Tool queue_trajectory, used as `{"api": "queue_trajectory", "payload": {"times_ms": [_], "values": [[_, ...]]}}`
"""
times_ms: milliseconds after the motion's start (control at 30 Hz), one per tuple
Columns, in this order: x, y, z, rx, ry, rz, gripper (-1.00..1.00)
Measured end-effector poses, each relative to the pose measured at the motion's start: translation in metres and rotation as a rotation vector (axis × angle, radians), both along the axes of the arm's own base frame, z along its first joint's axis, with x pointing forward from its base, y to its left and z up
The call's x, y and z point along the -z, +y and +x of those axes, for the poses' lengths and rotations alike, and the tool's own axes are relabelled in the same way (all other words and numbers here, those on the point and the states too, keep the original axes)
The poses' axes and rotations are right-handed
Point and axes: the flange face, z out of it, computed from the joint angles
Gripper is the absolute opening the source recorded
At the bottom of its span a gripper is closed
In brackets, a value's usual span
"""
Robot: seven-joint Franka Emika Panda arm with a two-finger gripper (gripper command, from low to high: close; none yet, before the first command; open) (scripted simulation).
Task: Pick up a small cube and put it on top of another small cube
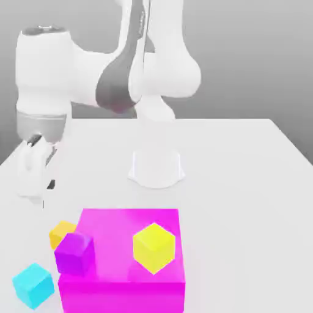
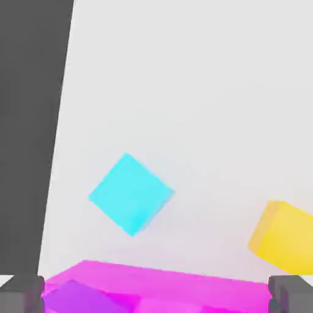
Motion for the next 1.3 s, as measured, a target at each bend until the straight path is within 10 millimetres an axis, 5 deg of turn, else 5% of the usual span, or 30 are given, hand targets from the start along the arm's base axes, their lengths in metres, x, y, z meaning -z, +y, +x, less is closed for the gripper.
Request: {"api": "queue_trajectory", "payload": {"times_ms": [133,333,367,600,833,1200,1300], "values": [[0.056,-0.011,-0.041,0.245,0.060,0.077,0.00],[0.115,-0.007,-0.044,0.277,0.073,0.092,0.00],[0.125,-0.007,-0.045,0.277,0.074,0.092,-1.00],[0.127,-0.006,-0.045,0.277,0.072,0.091,-1.00],[0.069,-0.007,-0.041,0.272,0.074,0.090,-1.00],[0.018,-0.030,0.080,0.168,0.080,0.087,-1.00],[0.037,-0.033,0.094,0.160,0.078,0.086,-1.00]]}}
